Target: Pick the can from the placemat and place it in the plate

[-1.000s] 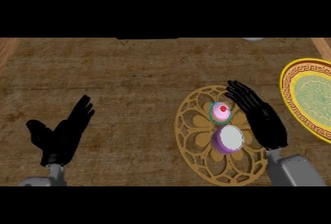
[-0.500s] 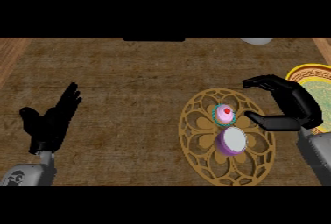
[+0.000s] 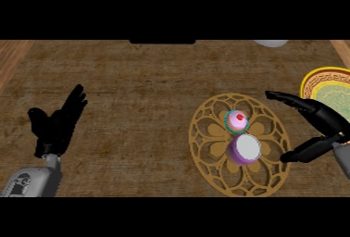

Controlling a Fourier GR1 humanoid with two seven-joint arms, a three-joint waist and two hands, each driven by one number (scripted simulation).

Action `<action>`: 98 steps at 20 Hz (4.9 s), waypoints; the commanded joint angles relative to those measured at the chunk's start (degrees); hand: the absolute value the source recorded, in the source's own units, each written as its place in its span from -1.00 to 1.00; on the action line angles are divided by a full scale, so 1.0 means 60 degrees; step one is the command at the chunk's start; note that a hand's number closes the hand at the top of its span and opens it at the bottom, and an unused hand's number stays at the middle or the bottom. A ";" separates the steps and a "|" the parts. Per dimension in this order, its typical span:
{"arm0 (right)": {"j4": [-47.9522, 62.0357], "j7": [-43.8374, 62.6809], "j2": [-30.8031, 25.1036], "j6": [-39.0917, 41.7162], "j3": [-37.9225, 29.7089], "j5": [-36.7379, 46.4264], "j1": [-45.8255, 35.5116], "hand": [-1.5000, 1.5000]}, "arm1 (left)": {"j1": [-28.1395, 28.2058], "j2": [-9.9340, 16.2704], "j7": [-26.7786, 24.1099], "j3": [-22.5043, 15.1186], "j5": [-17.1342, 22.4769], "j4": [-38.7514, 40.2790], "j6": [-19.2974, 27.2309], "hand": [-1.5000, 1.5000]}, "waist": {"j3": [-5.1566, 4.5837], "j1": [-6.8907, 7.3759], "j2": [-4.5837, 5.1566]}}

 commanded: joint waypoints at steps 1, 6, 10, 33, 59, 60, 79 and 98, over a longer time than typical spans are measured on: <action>0.0250 -0.0338 -0.0245 0.0232 0.0270 0.1140 -0.0438 -1.00 | 0.0110 0.0078 -0.0360 0.0208 0.0032 0.0300 -0.0339 0.00 | -0.0007 0.0007 -0.0018; -0.1000 0.0554 -0.0337 0.0462 0.0258 0.1502 -0.0286 -1.00 | -0.0179 0.0179 0.0256 0.0472 0.0044 0.0036 -0.0429 0.00 | -0.0010 -0.0066 -0.0047; -0.1515 0.2099 -0.0273 0.0707 0.0487 0.1889 -0.0571 -1.00 | 0.0572 -0.0118 0.0086 0.0186 -0.0229 -0.0726 -0.0217 0.00 | -0.0010 0.0016 -0.0050; -0.3197 0.4652 0.1287 0.2062 0.1044 0.5872 -0.0497 -1.00 | 0.0010 -0.0268 -0.0231 0.1136 -0.0331 0.0415 -0.0995 0.00 | -0.0010 -0.0040 -0.0035; -0.3053 0.2600 0.2257 0.2179 0.1247 0.8754 0.0143 1.00 | 0.0157 -0.0882 0.0279 0.1174 -0.0992 -0.0241 -0.0940 0.00 | -0.0008 -0.0060 -0.0042; -0.2989 0.2597 0.2421 0.2262 0.1027 0.8535 0.0025 1.00 | 0.0168 -0.0762 -0.0308 0.1252 -0.0996 0.0243 -0.1208 0.00 | -0.0010 -0.0066 -0.0036; -0.8424 0.3569 0.2766 -0.3198 -0.3267 0.7658 0.4606 1.00 | 0.0480 -0.0708 0.0071 0.1474 -0.0834 -0.0334 -0.1127 0.00 | -0.0003 -0.0309 -0.0108; -0.2097 0.3887 0.0455 -0.2487 -0.7241 0.5331 0.0870 1.00 | -0.0249 -0.0997 0.0484 0.1200 -0.1239 -0.0222 -0.0967 0.00 | 0.0000 0.0071 -0.0001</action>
